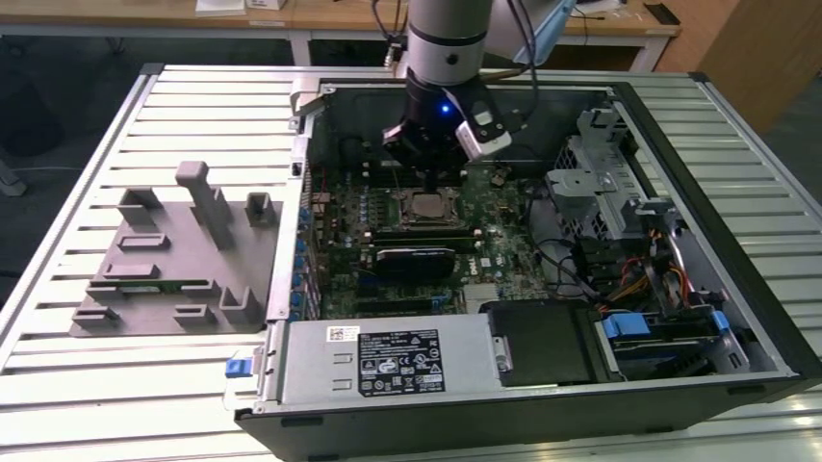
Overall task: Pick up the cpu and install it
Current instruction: 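Install the first cpu locking lever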
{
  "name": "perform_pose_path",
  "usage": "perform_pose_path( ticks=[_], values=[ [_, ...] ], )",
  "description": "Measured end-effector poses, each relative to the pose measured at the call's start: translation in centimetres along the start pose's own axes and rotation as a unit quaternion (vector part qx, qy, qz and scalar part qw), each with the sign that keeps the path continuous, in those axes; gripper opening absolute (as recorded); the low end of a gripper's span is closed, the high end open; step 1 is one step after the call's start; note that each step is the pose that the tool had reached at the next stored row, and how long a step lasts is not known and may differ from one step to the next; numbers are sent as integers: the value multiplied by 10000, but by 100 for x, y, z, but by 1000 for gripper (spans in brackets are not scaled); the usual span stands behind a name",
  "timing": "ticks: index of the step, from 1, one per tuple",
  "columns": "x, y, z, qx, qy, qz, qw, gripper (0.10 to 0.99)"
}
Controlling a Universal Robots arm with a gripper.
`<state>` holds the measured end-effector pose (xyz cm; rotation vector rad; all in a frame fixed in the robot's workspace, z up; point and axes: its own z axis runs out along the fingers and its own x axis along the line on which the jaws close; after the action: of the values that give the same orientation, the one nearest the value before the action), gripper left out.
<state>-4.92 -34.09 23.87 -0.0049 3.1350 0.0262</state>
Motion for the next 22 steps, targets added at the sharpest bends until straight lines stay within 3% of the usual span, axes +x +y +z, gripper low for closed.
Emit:
perform_pose_path(
  ticks=[22],
  values=[
    [117,0,-1,0,0,0,10000,106]
  ],
)
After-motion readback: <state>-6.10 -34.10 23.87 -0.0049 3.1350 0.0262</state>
